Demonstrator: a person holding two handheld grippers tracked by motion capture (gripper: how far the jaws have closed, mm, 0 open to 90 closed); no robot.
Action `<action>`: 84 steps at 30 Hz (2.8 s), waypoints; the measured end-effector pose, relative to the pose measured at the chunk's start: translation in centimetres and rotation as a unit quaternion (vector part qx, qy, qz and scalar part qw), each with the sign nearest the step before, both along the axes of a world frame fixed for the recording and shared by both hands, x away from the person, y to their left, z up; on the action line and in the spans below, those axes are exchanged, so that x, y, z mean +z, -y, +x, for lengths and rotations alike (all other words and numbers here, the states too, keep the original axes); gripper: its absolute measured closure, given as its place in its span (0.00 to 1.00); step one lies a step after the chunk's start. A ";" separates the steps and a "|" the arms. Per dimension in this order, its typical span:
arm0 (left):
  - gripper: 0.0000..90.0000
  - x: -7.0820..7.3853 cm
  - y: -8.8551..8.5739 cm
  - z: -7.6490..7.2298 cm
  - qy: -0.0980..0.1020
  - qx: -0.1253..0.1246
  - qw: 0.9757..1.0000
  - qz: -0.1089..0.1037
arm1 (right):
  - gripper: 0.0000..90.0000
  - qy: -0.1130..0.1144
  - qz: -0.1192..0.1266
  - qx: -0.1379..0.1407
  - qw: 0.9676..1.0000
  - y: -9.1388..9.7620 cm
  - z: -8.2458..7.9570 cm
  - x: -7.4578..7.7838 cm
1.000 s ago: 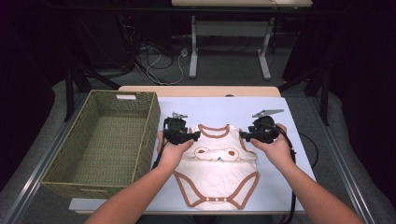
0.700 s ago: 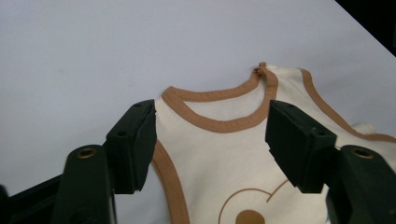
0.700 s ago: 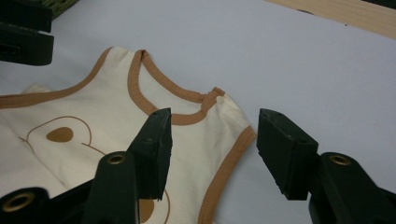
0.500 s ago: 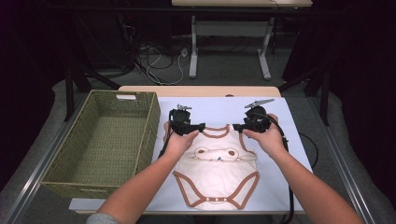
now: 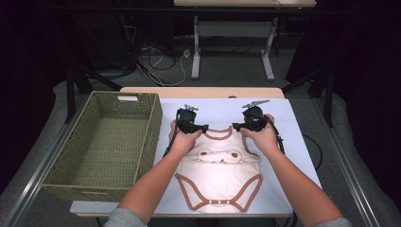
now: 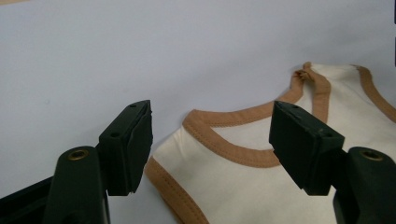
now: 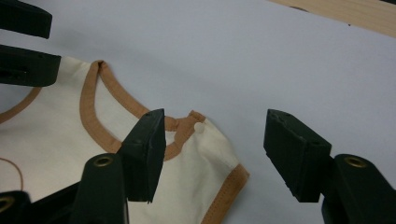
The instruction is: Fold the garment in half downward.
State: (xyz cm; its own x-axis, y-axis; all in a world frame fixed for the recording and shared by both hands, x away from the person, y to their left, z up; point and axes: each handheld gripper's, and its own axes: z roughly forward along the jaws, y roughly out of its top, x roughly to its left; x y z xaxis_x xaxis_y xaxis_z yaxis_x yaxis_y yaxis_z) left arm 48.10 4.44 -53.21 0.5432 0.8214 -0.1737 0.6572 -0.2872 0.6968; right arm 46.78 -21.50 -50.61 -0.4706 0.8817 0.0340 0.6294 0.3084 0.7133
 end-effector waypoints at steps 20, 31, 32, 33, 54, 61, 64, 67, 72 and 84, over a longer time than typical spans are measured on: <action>0.72 -2.1 -1.4 2.1 -0.026 0.017 0.999 0.029 | 0.50 -0.001 -0.001 -0.027 1.000 0.8 0.9 -0.5; 0.95 -1.6 -1.1 1.6 -0.047 0.008 0.998 0.052 | 0.62 -0.018 -0.001 -0.026 0.999 1.3 1.3 -1.2; 0.97 -1.6 -1.1 1.6 -0.047 0.007 0.997 0.056 | 0.64 -0.018 -0.009 -0.023 1.000 1.3 1.4 -1.3; 0.98 -1.5 -1.0 1.5 -0.046 0.007 0.997 0.063 | 0.64 -0.019 -0.012 -0.021 1.000 1.3 1.4 -1.4; 0.99 -1.0 -0.8 0.9 -0.034 0.002 0.998 0.059 | 0.66 -0.062 -0.020 -0.011 0.998 1.0 2.0 -3.5; 0.99 -1.2 -0.8 0.7 -0.038 0.001 0.998 0.050 | 0.70 -0.081 -0.011 -0.012 0.997 0.5 2.0 -3.9; 0.99 -1.2 -0.8 0.7 -0.037 0.003 0.998 0.048 | 0.75 -0.080 -0.013 -0.010 0.997 0.5 2.0 -3.8; 0.99 -1.1 -0.9 0.7 -0.037 0.005 0.998 0.047 | 0.82 -0.080 -0.018 -0.010 0.997 0.4 2.0 -3.8; 0.99 -1.0 -1.1 0.6 -0.034 0.006 0.999 0.042 | 0.86 -0.074 -0.021 -0.004 0.997 0.3 1.8 -3.8; 0.99 0.0 -1.2 0.1 -0.022 0.008 0.999 0.032 | 0.87 -0.046 -0.002 -0.008 0.999 0.9 1.1 -3.0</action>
State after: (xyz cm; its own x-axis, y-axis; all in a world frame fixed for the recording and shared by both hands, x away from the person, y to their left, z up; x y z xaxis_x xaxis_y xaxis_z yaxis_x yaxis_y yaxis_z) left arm 48.24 5.69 -53.23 0.5224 0.8404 -0.1443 0.6921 -0.3190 0.6475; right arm 47.85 -22.36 -53.61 -0.4511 0.8894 0.0734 0.6975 0.3001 0.6507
